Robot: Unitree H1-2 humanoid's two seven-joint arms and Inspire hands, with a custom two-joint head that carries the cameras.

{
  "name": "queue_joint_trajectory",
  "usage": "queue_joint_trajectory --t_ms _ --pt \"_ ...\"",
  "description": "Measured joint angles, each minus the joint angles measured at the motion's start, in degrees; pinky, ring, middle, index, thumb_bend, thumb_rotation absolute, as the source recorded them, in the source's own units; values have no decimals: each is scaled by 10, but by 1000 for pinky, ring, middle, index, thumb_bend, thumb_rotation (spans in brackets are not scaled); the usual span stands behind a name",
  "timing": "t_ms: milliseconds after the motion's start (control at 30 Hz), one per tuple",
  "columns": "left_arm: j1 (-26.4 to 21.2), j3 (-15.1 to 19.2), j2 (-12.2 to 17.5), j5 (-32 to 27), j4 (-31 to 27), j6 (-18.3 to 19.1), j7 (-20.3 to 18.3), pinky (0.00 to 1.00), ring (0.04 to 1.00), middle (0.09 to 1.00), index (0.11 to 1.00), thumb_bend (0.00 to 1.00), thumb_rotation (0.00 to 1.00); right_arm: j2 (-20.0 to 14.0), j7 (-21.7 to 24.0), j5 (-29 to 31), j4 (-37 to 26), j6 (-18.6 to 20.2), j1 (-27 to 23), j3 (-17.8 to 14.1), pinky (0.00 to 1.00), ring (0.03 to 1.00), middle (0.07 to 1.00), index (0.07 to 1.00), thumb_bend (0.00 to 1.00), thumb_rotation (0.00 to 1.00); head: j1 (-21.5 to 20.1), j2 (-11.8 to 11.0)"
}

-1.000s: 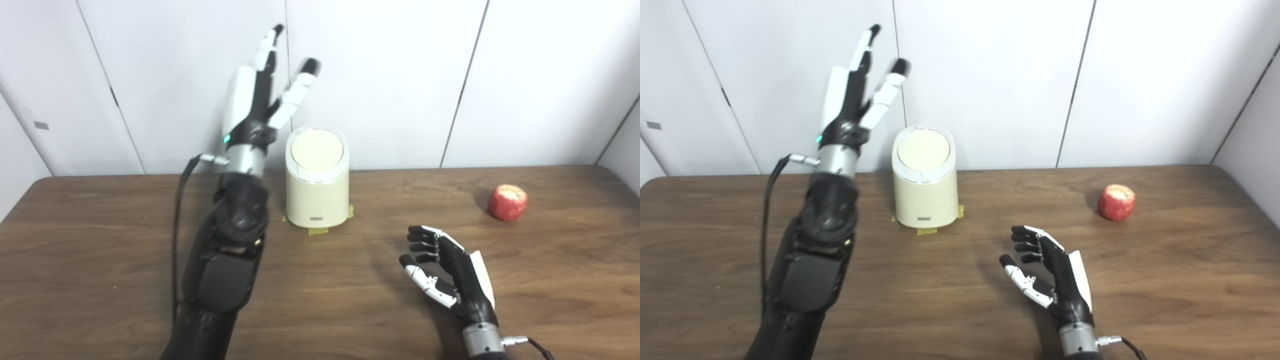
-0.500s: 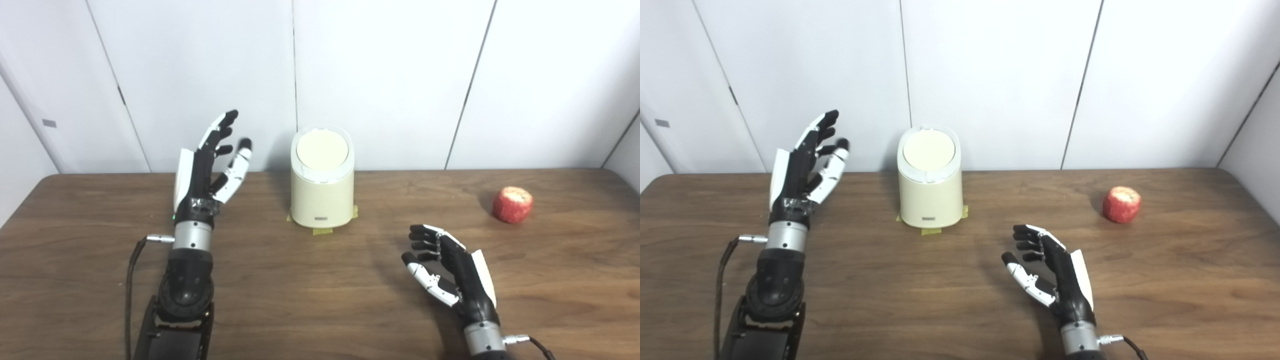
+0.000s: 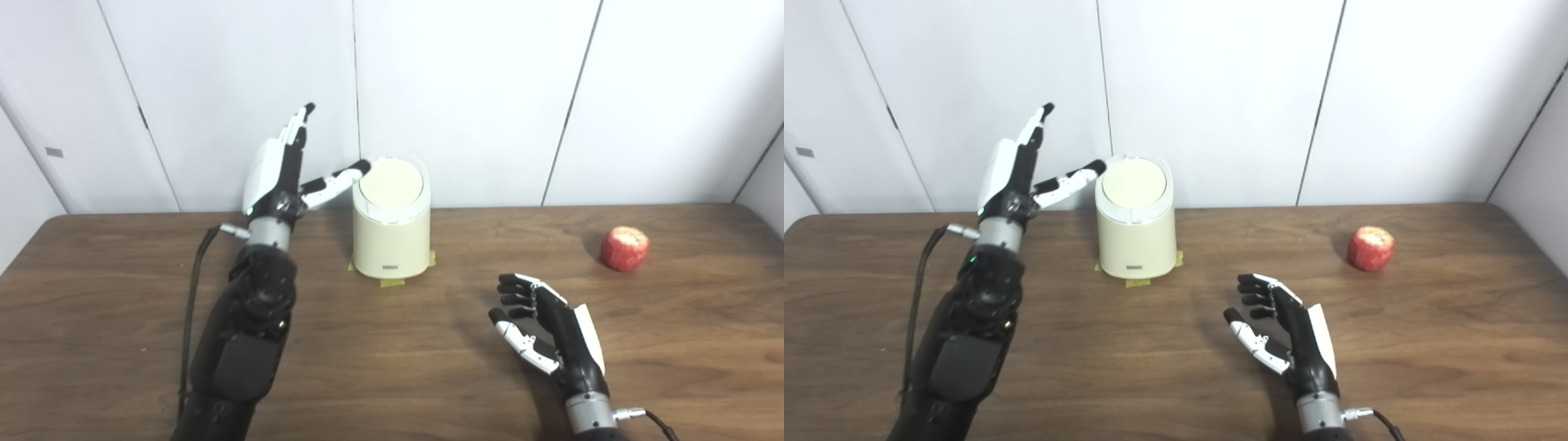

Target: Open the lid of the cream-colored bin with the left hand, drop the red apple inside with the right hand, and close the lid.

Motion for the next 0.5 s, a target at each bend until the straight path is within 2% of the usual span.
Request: queue_joint_trajectory --t_ms 67,267,400,500 --pt "-11 -7 0 5 10 4 0 1000 1000 1000 1000 818 549 0 0 0 0 1 0 0 621 694 715 710 244 355 0 0" --pt "-46 -41 1 37 53 28 -2 1000 1000 1000 1000 865 407 0 1 -1 -2 5 2 2 614 692 714 711 245 356 0 2" --pt "-68 -65 1 56 73 55 -18 1000 1000 1000 1000 935 344 1 3 -1 -3 8 3 5 607 685 711 708 238 321 -3 2" --pt "-85 -71 1 58 91 79 -36 1000 1000 1000 1000 968 303 1 3 -4 -4 11 3 7 605 685 710 708 238 313 -2 4"
